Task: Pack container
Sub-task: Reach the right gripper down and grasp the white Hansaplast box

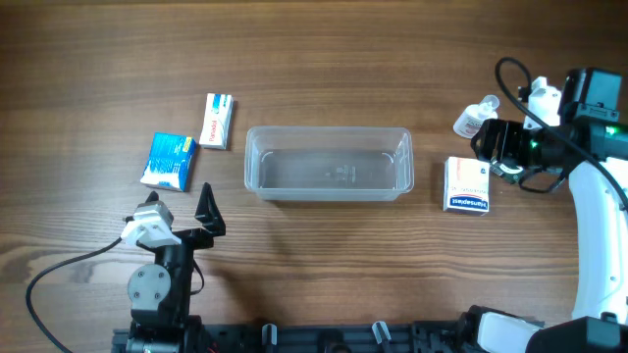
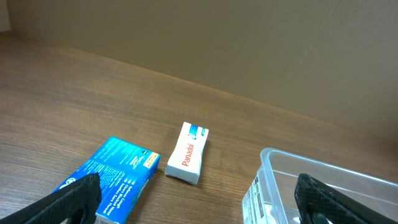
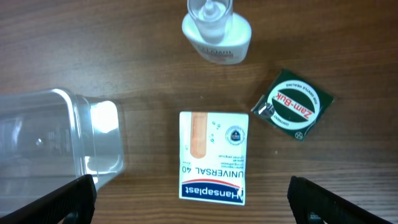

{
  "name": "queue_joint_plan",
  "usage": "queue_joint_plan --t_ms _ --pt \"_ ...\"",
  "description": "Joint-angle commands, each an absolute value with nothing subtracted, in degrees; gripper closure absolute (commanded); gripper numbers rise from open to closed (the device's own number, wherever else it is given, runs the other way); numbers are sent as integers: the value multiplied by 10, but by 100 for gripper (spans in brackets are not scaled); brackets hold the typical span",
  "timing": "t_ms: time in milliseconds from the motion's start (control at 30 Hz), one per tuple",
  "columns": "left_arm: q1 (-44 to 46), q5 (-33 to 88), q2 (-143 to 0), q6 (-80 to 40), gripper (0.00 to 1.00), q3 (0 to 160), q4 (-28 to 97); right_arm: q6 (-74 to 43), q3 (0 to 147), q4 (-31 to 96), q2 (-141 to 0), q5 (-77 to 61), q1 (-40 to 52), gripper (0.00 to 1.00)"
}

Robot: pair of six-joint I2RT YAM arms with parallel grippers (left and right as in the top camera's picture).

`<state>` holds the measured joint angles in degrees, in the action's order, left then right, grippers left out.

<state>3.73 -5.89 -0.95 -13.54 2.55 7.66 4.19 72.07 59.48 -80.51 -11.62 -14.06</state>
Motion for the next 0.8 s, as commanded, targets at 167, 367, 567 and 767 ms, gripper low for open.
queue_joint_plan --t_ms 167,367,567,767 --pt "34 -54 -8 -122 0 21 75 72 678 606 -828 -132 -140 0" --pt "34 -54 -8 -122 0 21 75 60 630 551 -854 -89 -108 0" --pt "34 -54 -8 -122 0 21 75 39 605 533 -898 -36 -103 0" --pt "34 -54 -8 -122 0 21 75 30 565 471 -966 -38 -103 0"
